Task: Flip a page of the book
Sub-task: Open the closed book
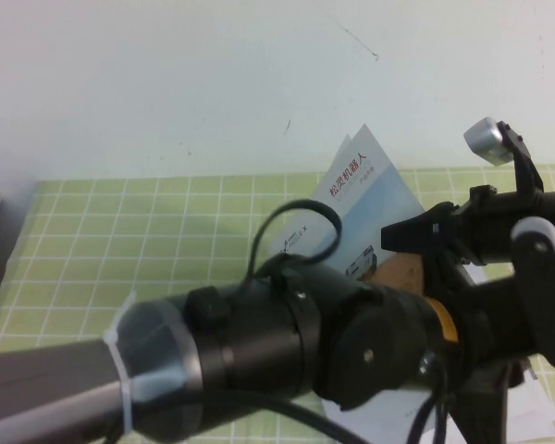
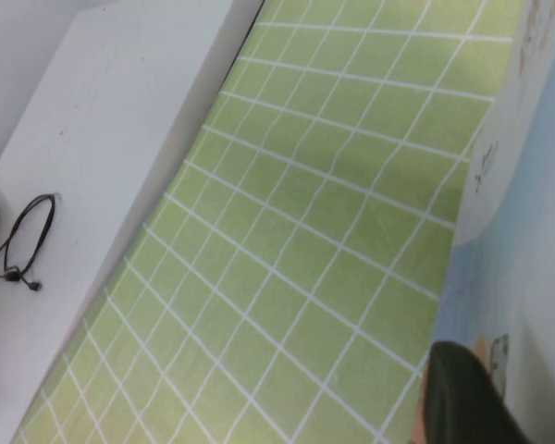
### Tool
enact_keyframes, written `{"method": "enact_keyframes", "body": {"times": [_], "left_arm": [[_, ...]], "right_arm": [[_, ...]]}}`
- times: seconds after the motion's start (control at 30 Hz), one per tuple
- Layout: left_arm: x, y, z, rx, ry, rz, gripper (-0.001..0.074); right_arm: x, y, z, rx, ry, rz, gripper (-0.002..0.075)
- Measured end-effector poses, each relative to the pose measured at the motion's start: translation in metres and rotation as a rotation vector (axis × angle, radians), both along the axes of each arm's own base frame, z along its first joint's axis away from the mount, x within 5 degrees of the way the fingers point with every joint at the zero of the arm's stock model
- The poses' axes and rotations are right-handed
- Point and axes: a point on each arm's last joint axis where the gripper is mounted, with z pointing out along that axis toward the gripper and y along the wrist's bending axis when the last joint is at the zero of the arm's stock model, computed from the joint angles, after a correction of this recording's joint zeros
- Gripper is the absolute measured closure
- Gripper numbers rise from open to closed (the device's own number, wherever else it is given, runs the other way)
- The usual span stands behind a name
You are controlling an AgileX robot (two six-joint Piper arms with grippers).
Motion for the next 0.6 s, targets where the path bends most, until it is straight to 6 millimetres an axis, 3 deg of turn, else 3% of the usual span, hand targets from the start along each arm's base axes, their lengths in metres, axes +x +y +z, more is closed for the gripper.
{"method": "enact_keyframes", "body": {"times": [0.27,0.6], "left_arm": [[-0.022,-0.010,-0.003,0.027,0.017,-0.047,0.0738],[-0.011,0.007,-0.014,0.189,0.067,0.187,0.0738]], "right_arm": [[0.005,-0.001,0.001,0.021,0.003,-0.063,0.0581],[0.013,-0.005,0.003,0.045,0.011,-0.179,0.0582]]}}
